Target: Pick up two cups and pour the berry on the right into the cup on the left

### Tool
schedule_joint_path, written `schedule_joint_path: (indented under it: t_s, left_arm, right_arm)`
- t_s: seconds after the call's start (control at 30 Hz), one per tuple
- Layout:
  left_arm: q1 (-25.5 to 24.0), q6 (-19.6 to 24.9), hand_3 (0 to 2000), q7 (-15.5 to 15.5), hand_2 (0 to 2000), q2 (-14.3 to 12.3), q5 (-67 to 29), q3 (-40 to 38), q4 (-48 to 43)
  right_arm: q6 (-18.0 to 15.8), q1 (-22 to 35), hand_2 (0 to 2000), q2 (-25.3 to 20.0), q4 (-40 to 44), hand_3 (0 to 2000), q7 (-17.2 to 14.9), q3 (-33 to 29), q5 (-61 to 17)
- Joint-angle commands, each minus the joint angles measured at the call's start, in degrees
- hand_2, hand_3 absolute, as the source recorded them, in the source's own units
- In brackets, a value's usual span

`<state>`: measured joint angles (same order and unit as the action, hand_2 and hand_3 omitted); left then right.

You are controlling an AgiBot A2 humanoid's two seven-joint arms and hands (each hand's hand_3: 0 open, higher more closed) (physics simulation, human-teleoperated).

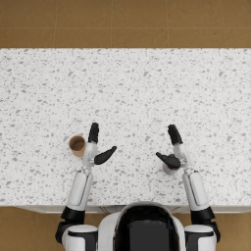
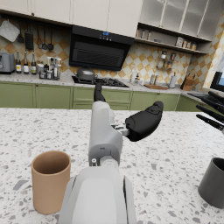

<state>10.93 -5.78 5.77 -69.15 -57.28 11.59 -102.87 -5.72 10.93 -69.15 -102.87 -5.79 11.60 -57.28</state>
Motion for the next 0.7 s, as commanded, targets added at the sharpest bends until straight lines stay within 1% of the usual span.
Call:
schedule_joint_path:
  t_s: [0.03, 0.4, 0.43, 0.47, 0.5, 0.57, 0.6, 0.7]
  left_arm:
    - [0.0, 0.0, 0, 0.0, 0, 0.0, 0.0, 0.0, 0.0]
    - [0.0, 0.0, 0, 0.0, 0, 0.0, 0.0, 0.0, 0.0]
    - [0.1, 0.0, 0, 0.0, 0, -0.06, 0.0, 1.72, 0.93]
    - [0.09, 1.63, 0, -1.63, 0, -0.21, 0.0, 1.02, 0.7]
    - [-1.12, 2.81, 0, -2.8, 0, 0.21, 0.0, -0.85, -1.49]
    - [-3.34, 4.25, 0, -4.24, 0, 0.69, 0.0, -4.66, -2.76]
    - [-4.46, 4.68, 0, -4.67, 0, 0.86, -1.77, -6.12, -3.7]
    - [-6.08, 5.38, 0, -5.36, 0, 0.68, -7.15, -9.88, -4.09]
  right_arm:
    - [0.0, 0.0, 0, 0.0, 0.0, 0, 0.0, 0.0, 0.0]
    - [0.0, 0.0, 0, 0.0, 0.0, 0, 0.0, 0.0, 0.0]
    - [0.0, 0.0, 0, 0.0, 0.0, 0, 0.0, 0.0, 0.0]
    - [0.0, 0.1, 0, -0.06, 0.93, 0, 0.0, 1.72, 0.0]
    - [1.62, -1.56, 0, 0.7, -1.55, 0, 1.64, 0.5, 0.0]
    - [3.61, -5.63, 0, 2.5, -4.51, 0, 3.65, -0.45, 0.0]
    - [4.21, -7.01, 0, 3.0, -5.65, 0, 4.26, -1.28, 0.0]
    - [5.16, -9.69, 0, 3.68, -8.24, 0, 5.22, -3.65, -5.35]
